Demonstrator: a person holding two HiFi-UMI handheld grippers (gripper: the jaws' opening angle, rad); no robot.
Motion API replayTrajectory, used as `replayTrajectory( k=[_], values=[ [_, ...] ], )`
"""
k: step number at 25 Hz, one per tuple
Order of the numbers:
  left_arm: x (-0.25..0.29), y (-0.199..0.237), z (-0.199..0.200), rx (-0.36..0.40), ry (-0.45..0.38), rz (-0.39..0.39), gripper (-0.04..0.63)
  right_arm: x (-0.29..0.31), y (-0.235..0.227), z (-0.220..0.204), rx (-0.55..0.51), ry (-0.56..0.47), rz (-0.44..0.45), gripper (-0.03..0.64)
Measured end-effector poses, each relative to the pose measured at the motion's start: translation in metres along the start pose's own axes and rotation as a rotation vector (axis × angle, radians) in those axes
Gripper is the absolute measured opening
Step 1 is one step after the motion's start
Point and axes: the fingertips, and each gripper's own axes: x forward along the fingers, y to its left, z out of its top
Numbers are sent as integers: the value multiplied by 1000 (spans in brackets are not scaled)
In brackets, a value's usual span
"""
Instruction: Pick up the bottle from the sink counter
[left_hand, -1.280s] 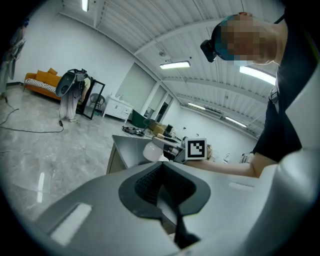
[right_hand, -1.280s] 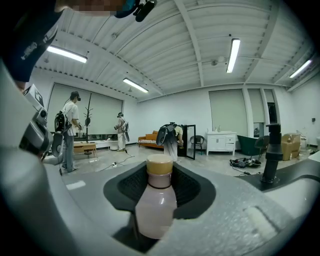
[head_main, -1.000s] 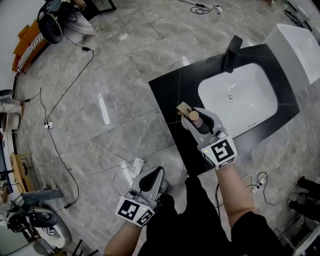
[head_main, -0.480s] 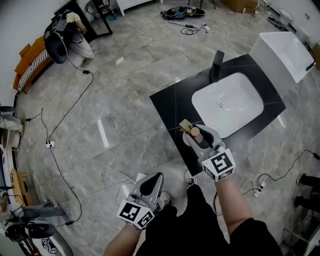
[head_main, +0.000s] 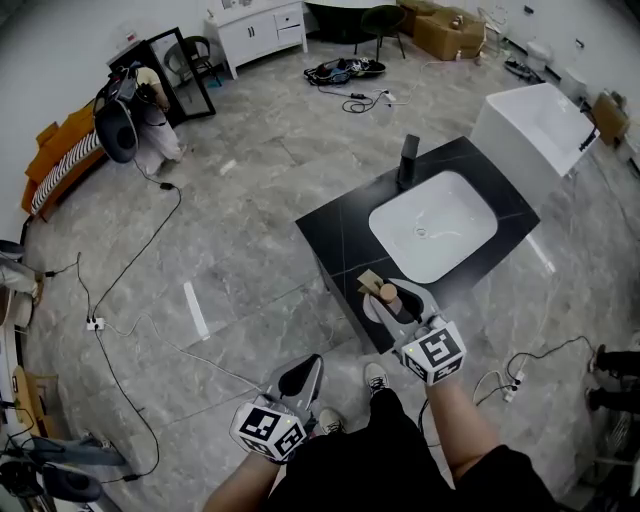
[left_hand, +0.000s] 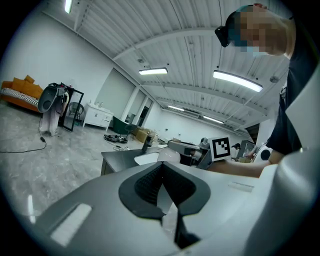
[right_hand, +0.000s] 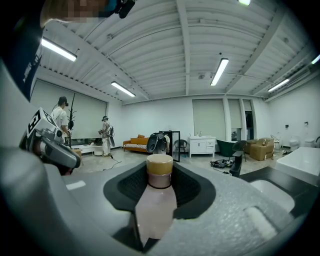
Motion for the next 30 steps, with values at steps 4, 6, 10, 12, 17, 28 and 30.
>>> replayTrajectory(
  k=[4, 6, 10, 12, 17, 28, 30],
  values=[
    [-11, -5, 1, 4, -8, -33, 3, -20, 18, 6, -14, 1, -23, 135],
    [-16, -9, 1, 6, -13, -47, 3, -31, 26, 9, -18, 0, -40, 135],
    [-29, -18, -2, 11, -12, -81, 3, -54, 44, 11, -10, 0, -76, 135],
    [-34, -23, -4, 15, -7, -102, 3, -64, 54, 9, -4, 5, -93, 135],
    [-45, -34, -10, 31, 11, -143, 3, -87, 80, 5, -2, 18, -117, 135],
    [-46, -75, -22, 66, 39, -191, 3, -143, 95, -3, 31, 16, -149, 135],
    [-44, -84, -24, 66, 40, -190, 3, -153, 94, -2, 30, 14, -143, 135]
  ],
)
